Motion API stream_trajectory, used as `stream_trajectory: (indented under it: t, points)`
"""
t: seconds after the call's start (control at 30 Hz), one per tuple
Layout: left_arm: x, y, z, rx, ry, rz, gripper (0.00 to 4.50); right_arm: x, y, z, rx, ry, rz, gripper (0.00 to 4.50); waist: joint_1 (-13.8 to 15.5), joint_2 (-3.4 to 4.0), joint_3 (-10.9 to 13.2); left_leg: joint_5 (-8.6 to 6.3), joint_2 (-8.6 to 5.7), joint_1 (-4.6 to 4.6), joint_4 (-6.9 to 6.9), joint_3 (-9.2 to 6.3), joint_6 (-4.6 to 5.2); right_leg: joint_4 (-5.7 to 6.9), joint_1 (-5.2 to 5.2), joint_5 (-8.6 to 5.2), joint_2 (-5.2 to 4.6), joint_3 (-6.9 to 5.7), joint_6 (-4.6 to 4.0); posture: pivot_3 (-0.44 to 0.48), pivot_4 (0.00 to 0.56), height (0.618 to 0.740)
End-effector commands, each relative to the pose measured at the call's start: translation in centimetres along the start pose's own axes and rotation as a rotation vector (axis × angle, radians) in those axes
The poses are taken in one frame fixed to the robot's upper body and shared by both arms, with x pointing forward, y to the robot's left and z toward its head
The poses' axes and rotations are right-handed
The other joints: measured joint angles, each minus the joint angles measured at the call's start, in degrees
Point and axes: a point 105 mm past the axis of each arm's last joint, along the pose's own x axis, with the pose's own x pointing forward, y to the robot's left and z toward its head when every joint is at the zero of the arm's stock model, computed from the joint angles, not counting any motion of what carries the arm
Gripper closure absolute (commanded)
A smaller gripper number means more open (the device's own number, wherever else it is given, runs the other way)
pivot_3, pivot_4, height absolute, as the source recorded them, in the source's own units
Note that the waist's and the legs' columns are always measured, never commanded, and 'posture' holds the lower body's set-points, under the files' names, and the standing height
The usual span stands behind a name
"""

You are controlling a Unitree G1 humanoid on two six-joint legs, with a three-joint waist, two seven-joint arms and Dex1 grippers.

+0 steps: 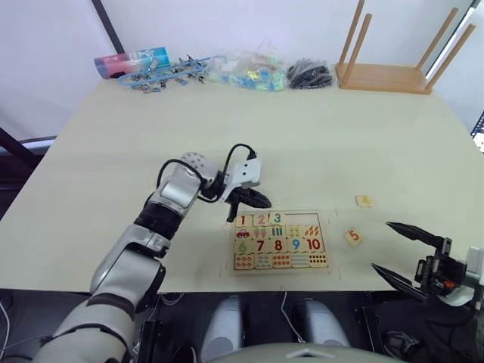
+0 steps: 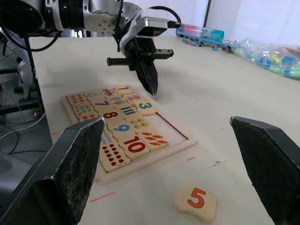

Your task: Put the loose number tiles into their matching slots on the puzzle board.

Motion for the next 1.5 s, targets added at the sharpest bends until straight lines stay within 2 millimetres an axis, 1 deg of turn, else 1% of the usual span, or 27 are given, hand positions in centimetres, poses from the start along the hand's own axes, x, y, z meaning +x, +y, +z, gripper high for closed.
stream_trajectory:
  t: [0.03, 0.2, 0.57, 0.93, 1.5]
  points:
    - [0.12, -0.23, 0.59, 0.046, -0.002, -0.018, 4.47, -0.44, -0.19, 0.73, -0.038, -0.006, -0.01, 0.0, 0.0, 0.0, 0.0, 0.0, 0.0, 0.0, 0.0, 0.0, 0.0, 0.0, 0.0, 0.0, 0.0, 0.0, 0.0, 0.0, 0.15, 0.737]
    - [0.23, -0.31, 0.61, 0.049, -0.003, -0.022, 4.47, -0.81, -0.18, 0.5, -0.034, 0.006, -0.01, 0.0, -0.02, 0.0, 0.0, 0.0, 0.0, 0.0, 0.0, 0.0, 0.0, 0.0, 0.0, 0.0, 0.0, 0.0, 0.0, 0.0, 0.15, 0.737]
    - [0.5, 0.11, 0.42, 0.053, 0.006, 0.004, 4.47, -0.87, -0.09, 0.5, -0.034, 0.006, -0.008, 0.0, -0.02, 0.0, 0.0, 0.0, 0.0, 0.0, 0.0, 0.0, 0.0, 0.0, 0.0, 0.0, 0.0, 0.0, 0.0, 0.0, 0.15, 0.737]
    - [0.55, -0.22, 0.13, 0.064, 0.02, -0.016, 4.47, -1.2, -0.06, 0.3, -0.034, 0.006, -0.008, 0.0, -0.03, 0.0, 0.0, 0.0, 0.0, 0.0, 0.0, 0.0, 0.0, 0.0, 0.0, 0.0, 0.0, 0.0, 0.0, 0.0, 0.15, 0.737]
    - [0.72, -0.79, -0.01, 0.075, 0.021, -0.048, 4.47, -1.16, -0.09, 0.28, -0.033, 0.009, -0.007, 0.0, -0.01, 0.0, 0.0, 0.0, 0.0, 0.0, 0.0, 0.0, 0.0, 0.0, 0.0, 0.0, 0.0, 0.0, 0.0, 0.0, 0.15, 0.737]
